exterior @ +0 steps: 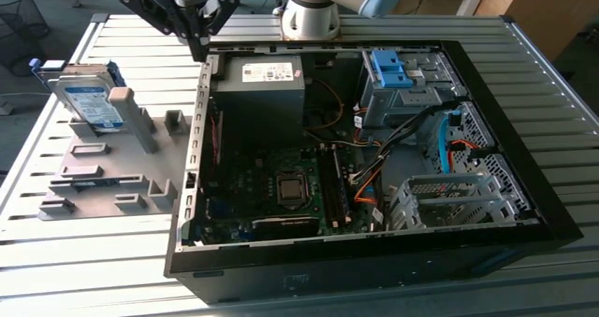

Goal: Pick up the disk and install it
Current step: 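Reach for the disk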

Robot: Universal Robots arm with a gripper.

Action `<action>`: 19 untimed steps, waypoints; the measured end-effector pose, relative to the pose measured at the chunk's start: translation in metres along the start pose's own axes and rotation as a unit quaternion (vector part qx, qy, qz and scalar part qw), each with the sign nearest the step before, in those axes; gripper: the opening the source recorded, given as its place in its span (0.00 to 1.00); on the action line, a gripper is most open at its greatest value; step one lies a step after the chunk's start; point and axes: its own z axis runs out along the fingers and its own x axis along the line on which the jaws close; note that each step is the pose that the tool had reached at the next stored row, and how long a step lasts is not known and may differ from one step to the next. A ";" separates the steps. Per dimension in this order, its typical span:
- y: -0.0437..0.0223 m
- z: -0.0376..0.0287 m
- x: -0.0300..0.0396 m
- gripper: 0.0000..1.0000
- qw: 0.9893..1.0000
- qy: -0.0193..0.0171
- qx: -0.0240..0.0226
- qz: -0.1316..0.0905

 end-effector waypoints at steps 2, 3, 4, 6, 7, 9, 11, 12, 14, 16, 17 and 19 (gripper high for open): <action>0.0000 0.0000 0.0005 0.11 1.000 0.000 0.000 0.000; -0.0001 0.0000 0.0008 0.11 1.000 0.000 0.000 0.000; -0.0001 0.0000 0.0012 0.11 1.000 0.000 0.000 0.000; -0.0002 -0.0001 0.0023 0.11 1.000 0.000 0.000 0.000; -0.0002 -0.0001 0.0030 0.11 1.000 0.000 0.000 0.000; -0.0004 -0.0001 0.0044 0.11 1.000 0.000 0.000 0.000; -0.0004 -0.0001 0.0058 0.11 1.000 0.000 0.000 0.000; -0.0005 -0.0001 0.0065 0.11 1.000 0.000 0.000 0.000; -0.0006 -0.0001 0.0077 0.11 1.000 0.000 0.000 0.000; -0.0007 -0.0002 0.0088 0.11 1.000 0.000 0.000 0.000; -0.0007 -0.0002 0.0093 0.11 1.000 0.000 0.000 0.000; -0.0008 -0.0002 0.0104 0.11 1.000 0.000 0.000 0.000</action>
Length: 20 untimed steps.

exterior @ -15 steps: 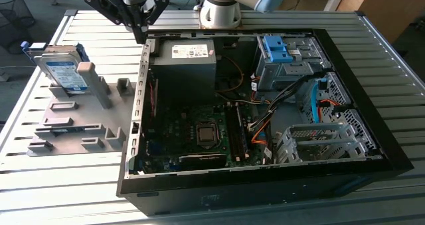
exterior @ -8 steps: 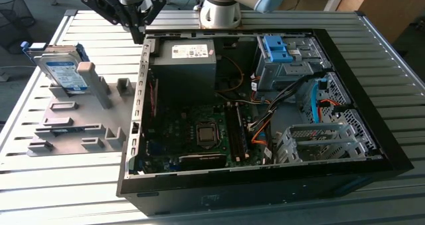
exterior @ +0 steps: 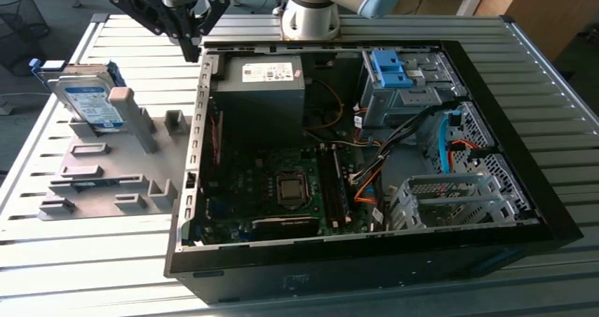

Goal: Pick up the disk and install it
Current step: 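Reach for the disk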

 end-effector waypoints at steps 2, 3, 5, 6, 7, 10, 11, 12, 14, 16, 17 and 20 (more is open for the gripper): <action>-0.0001 0.0000 0.0011 0.11 1.000 0.000 0.000 0.000; -0.0001 0.0000 0.0016 0.11 1.000 0.000 0.000 0.000; -0.0002 0.0000 0.0026 0.11 1.000 0.000 0.000 0.000; -0.0002 -0.0001 0.0031 0.11 1.000 0.000 0.000 0.000; -0.0003 -0.0001 0.0036 0.11 1.000 0.000 0.000 0.000; -0.0004 -0.0001 0.0050 0.11 1.000 0.000 0.000 0.000; -0.0004 -0.0001 0.0054 0.11 1.000 0.000 0.000 0.000; -0.0004 -0.0001 0.0059 0.11 1.000 0.000 0.000 0.000; -0.0005 -0.0002 0.0067 0.11 1.000 0.000 0.000 0.000; -0.0006 -0.0002 0.0076 0.11 1.000 0.000 0.000 0.000; -0.0006 -0.0002 0.0080 0.11 1.000 0.000 0.000 0.000; -0.0007 -0.0002 0.0095 0.11 1.000 0.000 0.000 0.000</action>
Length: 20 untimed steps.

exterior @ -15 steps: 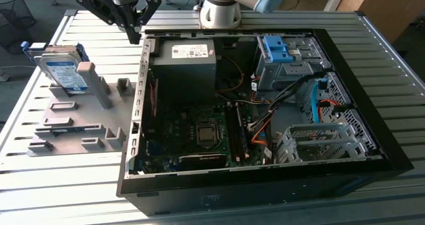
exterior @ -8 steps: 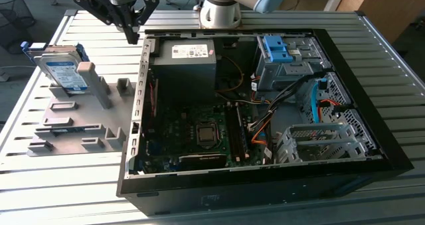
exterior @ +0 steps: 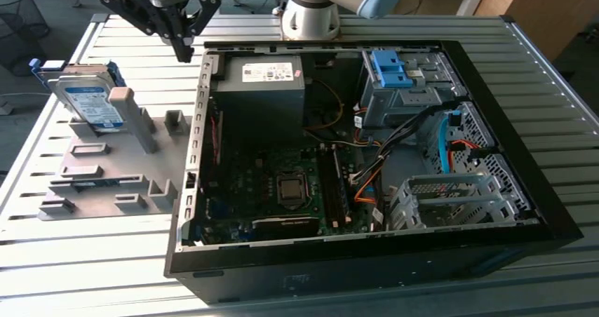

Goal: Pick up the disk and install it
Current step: 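Reach for the disk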

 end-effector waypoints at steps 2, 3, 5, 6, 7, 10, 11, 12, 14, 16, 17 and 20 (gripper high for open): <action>-0.0001 0.0000 0.0011 0.11 1.000 0.000 0.000 0.000; -0.0001 0.0000 0.0017 0.11 1.000 0.000 0.000 0.000; -0.0002 -0.0001 0.0027 0.11 1.000 0.000 0.000 0.000; -0.0002 -0.0001 0.0032 0.11 1.000 0.000 0.000 0.000; -0.0003 -0.0001 0.0036 0.11 1.000 0.000 0.000 0.000; -0.0004 -0.0001 0.0047 0.11 1.000 0.000 0.000 0.000; -0.0004 -0.0002 0.0051 0.11 1.000 0.000 0.000 0.000; -0.0004 -0.0001 0.0055 0.11 1.000 0.000 0.000 0.000; -0.0005 -0.0001 0.0064 0.11 1.000 0.000 0.000 0.000; -0.0006 -0.0002 0.0075 0.11 1.000 0.000 0.000 0.000; -0.0006 -0.0002 0.0082 0.11 1.000 0.000 0.000 0.000; -0.0008 -0.0002 0.0105 0.11 1.000 0.000 0.000 0.000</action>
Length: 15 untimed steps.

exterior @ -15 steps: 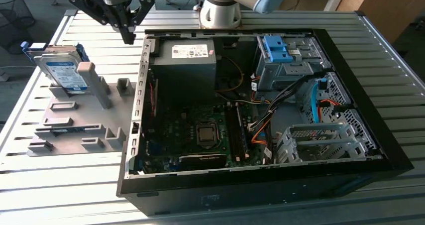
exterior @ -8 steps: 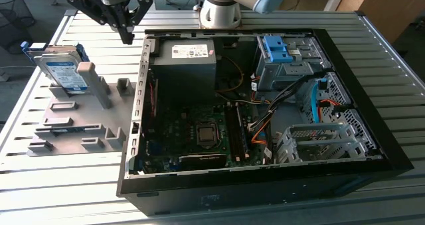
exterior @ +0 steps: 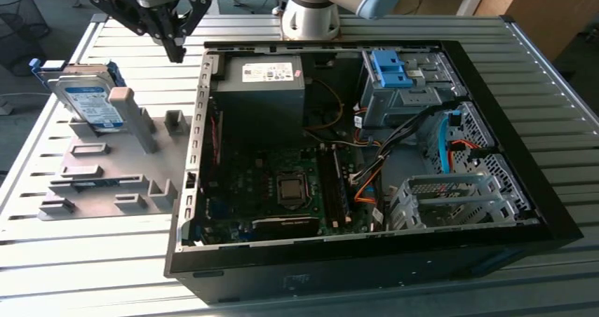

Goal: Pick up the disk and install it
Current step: 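Reach for the disk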

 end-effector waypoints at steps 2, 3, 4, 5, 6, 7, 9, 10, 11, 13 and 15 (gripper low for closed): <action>-0.0001 0.0000 0.0014 0.11 1.000 0.000 0.000 0.000; -0.0001 0.0000 0.0020 0.11 1.000 0.000 0.000 0.000; -0.0002 0.0000 0.0025 0.11 1.000 0.000 0.000 0.000; -0.0002 -0.0001 0.0031 0.11 1.000 0.000 0.000 0.000; -0.0003 -0.0001 0.0041 0.11 1.000 0.000 0.000 0.000; -0.0004 -0.0001 0.0055 0.11 1.000 0.000 0.000 0.000; -0.0006 -0.0001 0.0083 0.11 1.000 0.000 0.000 0.000; -0.0006 -0.0001 0.0099 0.11 1.000 0.000 0.000 0.000; -0.0006 -0.0001 0.0116 0.11 1.000 0.000 0.000 0.001; -0.0005 -0.0002 0.0152 0.11 1.000 0.000 0.000 0.001; -0.0002 -0.0001 0.0183 0.11 1.000 0.000 0.000 0.001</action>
